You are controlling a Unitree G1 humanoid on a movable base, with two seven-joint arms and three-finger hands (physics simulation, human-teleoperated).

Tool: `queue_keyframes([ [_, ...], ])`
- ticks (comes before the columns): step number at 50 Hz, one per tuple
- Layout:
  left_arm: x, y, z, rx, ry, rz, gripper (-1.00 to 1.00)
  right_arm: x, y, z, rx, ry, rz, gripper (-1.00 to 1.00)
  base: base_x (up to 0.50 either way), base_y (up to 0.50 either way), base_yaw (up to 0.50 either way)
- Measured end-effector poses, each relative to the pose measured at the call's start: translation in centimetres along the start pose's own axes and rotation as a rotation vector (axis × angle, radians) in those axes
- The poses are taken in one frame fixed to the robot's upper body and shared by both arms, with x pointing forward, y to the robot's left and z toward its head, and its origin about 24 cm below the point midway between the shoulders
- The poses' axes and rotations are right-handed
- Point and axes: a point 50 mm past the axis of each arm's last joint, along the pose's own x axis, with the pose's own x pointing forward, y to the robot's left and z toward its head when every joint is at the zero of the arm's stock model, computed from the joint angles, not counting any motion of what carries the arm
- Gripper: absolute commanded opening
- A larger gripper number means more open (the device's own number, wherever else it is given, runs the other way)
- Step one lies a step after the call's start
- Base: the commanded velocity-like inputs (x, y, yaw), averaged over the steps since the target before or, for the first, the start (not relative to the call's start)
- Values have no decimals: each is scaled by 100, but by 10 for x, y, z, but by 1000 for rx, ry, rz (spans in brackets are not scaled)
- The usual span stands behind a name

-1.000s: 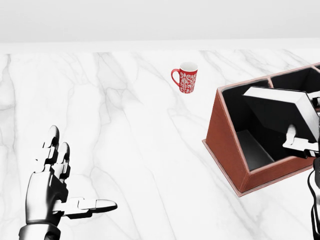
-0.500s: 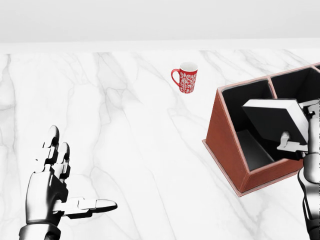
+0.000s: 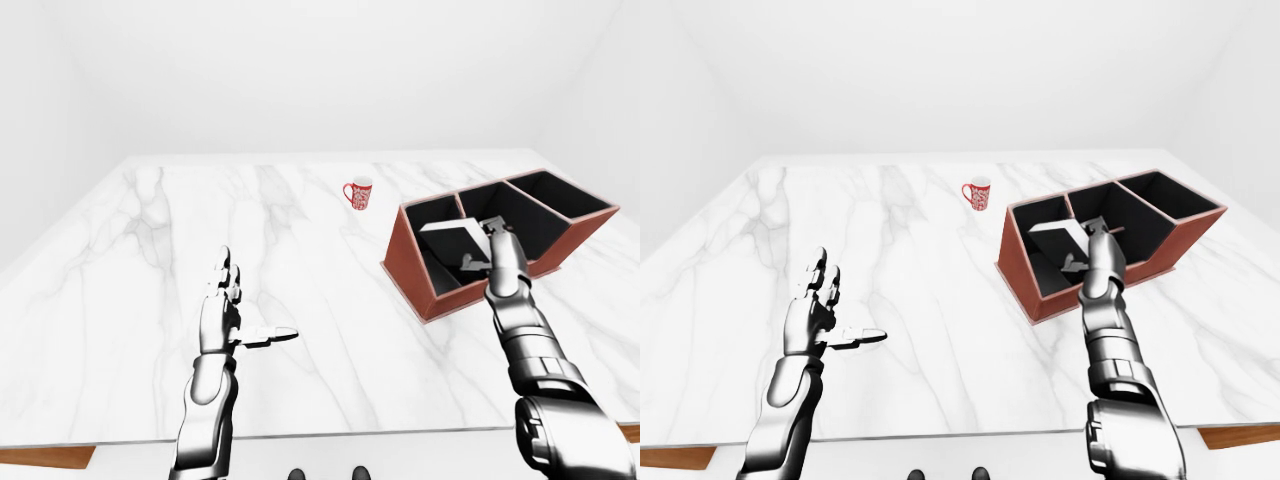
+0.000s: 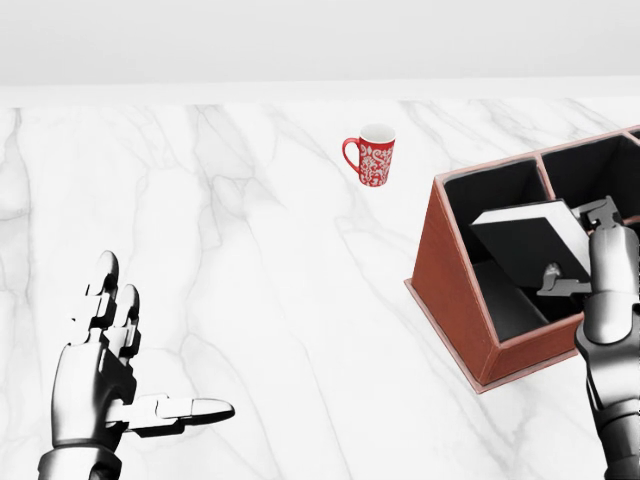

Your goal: Pick up the book and place it in the left compartment of the caddy.

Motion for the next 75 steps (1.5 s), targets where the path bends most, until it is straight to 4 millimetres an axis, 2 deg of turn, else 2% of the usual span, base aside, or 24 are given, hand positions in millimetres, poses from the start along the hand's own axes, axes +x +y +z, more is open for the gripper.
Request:
queue_keyframes([
  [25, 0, 0, 0, 1, 1, 2, 100, 6, 14, -10, -46, 114, -2, -100, 0, 0, 0],
  [52, -1, 0, 0, 1, -2, 2, 100, 12, 24, 6, -137, 109, 18, -100, 0, 0, 0],
  [75, -1, 0, 0, 2, -1, 1, 100, 11, 30, 5, -183, 126, 43, -100, 0, 0, 0],
])
